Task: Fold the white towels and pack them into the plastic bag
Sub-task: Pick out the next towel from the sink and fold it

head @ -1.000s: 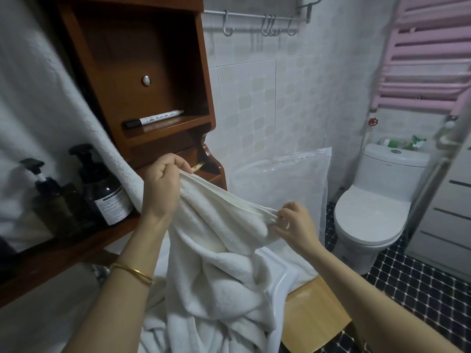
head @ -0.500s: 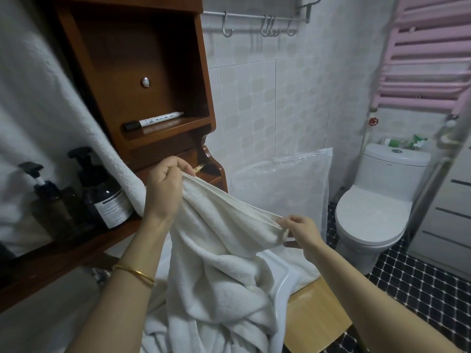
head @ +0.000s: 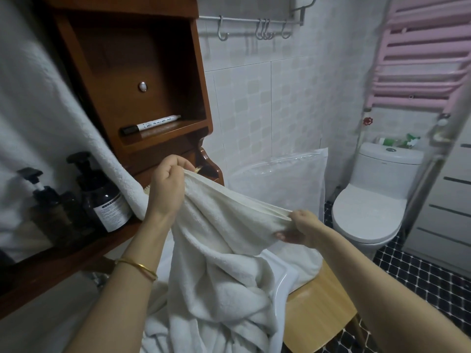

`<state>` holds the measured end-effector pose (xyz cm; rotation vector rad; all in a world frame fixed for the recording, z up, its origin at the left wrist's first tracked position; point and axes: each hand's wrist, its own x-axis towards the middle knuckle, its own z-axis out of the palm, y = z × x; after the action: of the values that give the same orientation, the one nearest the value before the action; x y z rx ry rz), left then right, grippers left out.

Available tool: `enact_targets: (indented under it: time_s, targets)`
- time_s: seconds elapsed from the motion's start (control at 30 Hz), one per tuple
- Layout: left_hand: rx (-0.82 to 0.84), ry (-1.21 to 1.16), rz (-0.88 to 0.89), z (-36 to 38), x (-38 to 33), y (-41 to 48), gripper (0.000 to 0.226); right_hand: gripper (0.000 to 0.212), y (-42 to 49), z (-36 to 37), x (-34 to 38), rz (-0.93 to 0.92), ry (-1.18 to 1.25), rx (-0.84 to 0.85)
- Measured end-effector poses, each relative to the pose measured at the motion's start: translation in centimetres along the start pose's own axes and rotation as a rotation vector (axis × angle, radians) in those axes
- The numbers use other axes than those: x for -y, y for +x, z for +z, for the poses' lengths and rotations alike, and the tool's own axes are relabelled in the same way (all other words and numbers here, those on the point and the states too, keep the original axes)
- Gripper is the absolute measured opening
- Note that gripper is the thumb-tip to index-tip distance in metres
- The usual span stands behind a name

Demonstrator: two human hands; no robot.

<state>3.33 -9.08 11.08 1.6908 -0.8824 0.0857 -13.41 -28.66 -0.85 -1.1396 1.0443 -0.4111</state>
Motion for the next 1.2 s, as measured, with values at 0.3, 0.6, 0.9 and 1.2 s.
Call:
enact_targets:
  time_s: [0.3, 0.6, 0.9, 1.2]
  targets:
    - [0.307, -0.061, 0.011, 2.2, -5.5, 2.8, 0.034, 0.017, -4.1, -5.8, 7.6, -0.356, 0.325, -0.445]
    - [0.551, -0.143, 0.138, 9.4, -13.6, 0.4, 0.035, 0.034, -14.8, -16.9, 11.3, -0.739, 0.439, -0.973]
    - [0.453, -0.12, 0.381, 16.5, -22.5, -3.1, 0.028, 0.035, -26.6, -26.4, 12.3, -0.954, 0.415, -1.364]
    - [0.417, -0.16, 0.45, 23.4, -27.0, -8.8, 0.01, 0.03, -33.7, -32.4, 9.7, -1.085, 0.103, -1.599]
